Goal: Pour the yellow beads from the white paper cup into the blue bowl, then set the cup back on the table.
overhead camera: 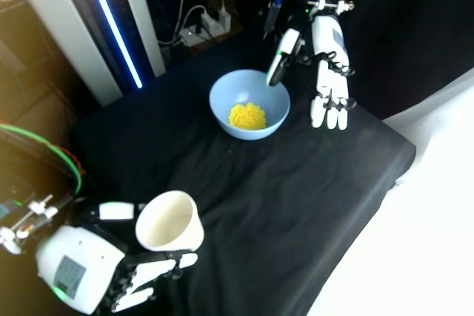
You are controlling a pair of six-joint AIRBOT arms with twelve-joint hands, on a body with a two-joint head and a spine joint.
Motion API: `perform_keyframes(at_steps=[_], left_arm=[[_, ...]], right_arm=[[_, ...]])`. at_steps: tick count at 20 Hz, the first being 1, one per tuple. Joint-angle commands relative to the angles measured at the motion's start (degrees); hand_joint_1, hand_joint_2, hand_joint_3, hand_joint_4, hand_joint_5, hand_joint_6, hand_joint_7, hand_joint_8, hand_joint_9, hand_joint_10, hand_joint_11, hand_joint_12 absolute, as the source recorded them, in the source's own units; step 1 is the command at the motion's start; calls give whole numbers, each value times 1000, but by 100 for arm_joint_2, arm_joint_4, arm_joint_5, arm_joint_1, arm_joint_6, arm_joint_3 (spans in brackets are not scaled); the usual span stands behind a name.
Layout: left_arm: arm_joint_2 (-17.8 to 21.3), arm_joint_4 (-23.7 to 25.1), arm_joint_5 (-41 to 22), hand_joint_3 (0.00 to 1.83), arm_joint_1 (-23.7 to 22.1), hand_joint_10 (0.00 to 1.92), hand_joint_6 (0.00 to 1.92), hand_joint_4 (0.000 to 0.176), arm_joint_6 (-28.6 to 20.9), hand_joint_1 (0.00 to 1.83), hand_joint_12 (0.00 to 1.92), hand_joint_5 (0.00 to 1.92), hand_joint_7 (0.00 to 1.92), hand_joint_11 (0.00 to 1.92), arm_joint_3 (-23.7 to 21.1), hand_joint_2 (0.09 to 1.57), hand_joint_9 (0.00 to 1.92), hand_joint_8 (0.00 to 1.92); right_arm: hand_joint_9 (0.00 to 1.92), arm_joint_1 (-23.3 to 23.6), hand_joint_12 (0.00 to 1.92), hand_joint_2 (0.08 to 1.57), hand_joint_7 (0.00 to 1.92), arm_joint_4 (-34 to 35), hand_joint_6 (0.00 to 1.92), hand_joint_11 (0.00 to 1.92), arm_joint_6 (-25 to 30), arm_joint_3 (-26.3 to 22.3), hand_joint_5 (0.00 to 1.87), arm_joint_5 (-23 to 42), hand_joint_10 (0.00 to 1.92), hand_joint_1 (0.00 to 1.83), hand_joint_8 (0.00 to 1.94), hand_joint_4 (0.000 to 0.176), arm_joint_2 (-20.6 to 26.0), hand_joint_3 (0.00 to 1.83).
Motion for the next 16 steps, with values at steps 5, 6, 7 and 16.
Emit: perform_keyframes(at_steps=[5,6,7,16], left_arm=[[-51,-182,-648,1,-47,5,1,37,-60,853,0,117,290,0,33,1085,122,7],[-51,-182,-649,6,-47,5,0,27,-60,857,0,114,284,0,33,1096,124,3],[-51,-182,-649,3,-47,5,1,37,-60,855,0,115,290,0,33,1092,126,5],[-53,-180,-641,0,-47,9,0,31,-60,843,0,124,310,0,40,1083,134,14]], right_arm=[[1032,46,1651,765,1074,36,0,599,43,33,684,570,439,1218,5,0,-104,5],[916,46,1589,769,1015,37,0,530,43,34,628,579,567,1213,0,27,-107,2],[906,46,1537,770,981,37,0,573,43,34,525,581,601,1158,0,39,-107,0],[446,46,1150,683,358,2,0,79,43,-6,87,636,48,1022,0,134,-21,0]])
